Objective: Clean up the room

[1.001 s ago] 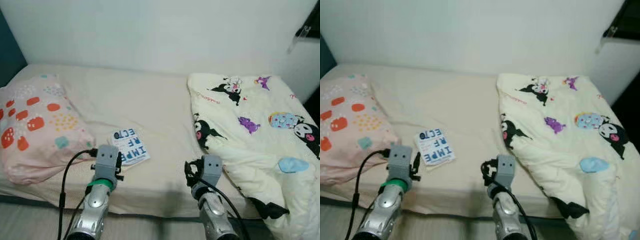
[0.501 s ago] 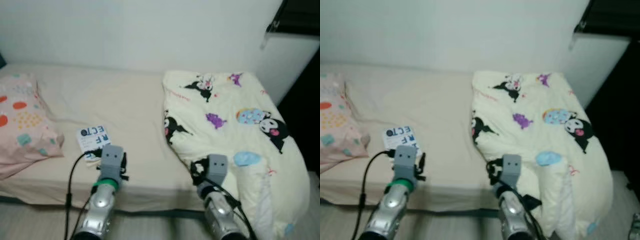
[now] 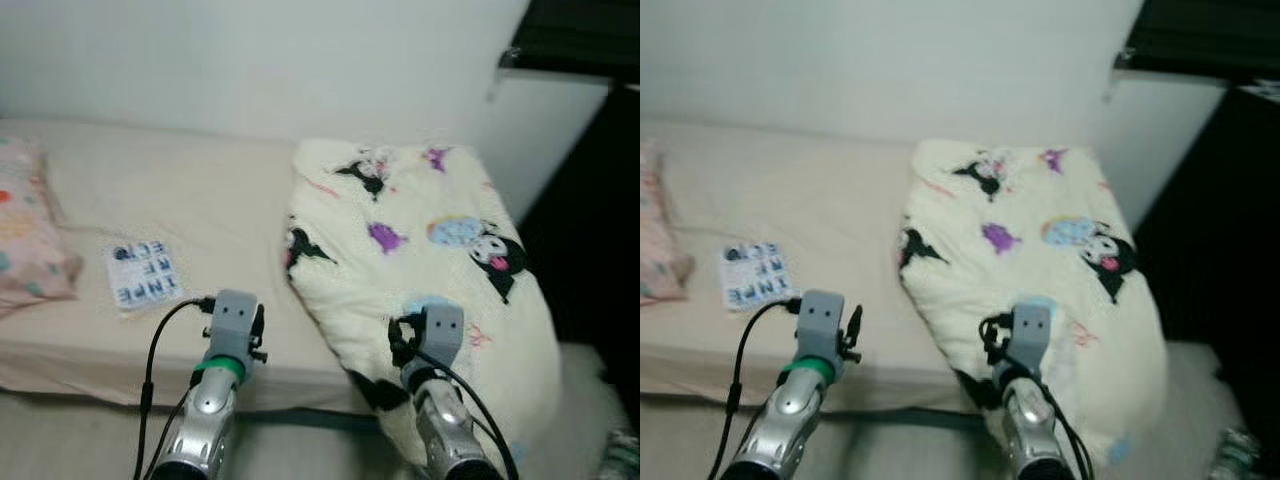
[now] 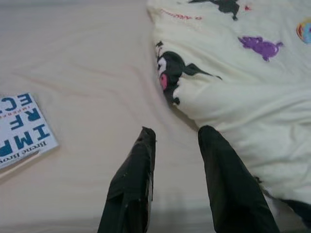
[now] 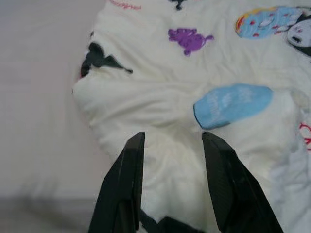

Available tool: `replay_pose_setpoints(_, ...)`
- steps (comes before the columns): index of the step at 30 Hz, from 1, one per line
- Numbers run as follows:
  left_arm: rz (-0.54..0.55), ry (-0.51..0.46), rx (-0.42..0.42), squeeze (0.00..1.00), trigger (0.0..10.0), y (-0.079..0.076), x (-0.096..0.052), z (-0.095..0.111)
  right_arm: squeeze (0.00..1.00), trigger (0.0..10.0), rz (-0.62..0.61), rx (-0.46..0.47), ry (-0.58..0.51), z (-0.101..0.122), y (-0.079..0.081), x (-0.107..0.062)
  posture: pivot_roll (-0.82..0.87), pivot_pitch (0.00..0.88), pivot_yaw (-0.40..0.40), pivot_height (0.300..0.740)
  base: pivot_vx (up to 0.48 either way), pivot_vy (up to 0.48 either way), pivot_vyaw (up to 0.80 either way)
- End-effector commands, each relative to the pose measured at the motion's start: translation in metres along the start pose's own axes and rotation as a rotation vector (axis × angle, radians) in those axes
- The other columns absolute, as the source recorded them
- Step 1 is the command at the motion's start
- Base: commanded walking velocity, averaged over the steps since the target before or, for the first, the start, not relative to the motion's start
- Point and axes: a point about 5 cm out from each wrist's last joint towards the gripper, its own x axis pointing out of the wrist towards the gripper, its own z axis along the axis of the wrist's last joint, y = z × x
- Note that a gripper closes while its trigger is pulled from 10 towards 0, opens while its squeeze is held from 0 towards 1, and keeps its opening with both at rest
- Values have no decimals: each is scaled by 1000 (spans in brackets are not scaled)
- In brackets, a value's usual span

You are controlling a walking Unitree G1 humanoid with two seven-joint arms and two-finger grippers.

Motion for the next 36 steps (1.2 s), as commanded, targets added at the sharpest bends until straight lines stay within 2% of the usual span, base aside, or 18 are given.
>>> replay_pose_setpoints(1, 4, 20, -6, 0, 10000, -1, -3, -5, 0, 10000, -16, 5, 22, -5, -4, -2, -13, 0, 14, 740, 0, -356, 0)
replay_pose_setpoints(2, 4, 20, -6, 0, 10000, -1, -3, -5, 0, 10000, -16, 5, 22, -5, -4, -2, -13, 0, 14, 740, 0, -356, 0)
replay_pose_setpoints(4, 48, 23, -91, 0, 10000, 4, -1, -3, 0, 10000, -15, 5, 21, -4, -3, -2, -14, 0, 13, 740, 0, 0, 0)
replay_pose_setpoints(11, 63, -3, -136, 0, 10000, 6, 1, 2, 0, 10000, -16, 4, 22, -4, -4, -1, -14, 0, 11, 740, 0, 343, 0)
replay_pose_setpoints(17, 58, -9, -115, 0, 10000, 6, -1, 1, 0, 10000, -18, 4, 21, -4, -5, -2, -13, 0, 12, 740, 0, 476, 0)
replay_pose_setpoints(29, 57, 19, -44, 0, 10000, 10, -1, -3, 0, 10000, -16, 25, 20, -5, -1, -2, -8, 0, 18, 740, 0, 0, 0)
replay_pose_setpoints(36, 23, 33, -20, 0, 10000, 4, -1, -5, 0, 10000, -25, 29, 18, -4, -3, -2, -9, 0, 20, 740, 0, 0, 0)
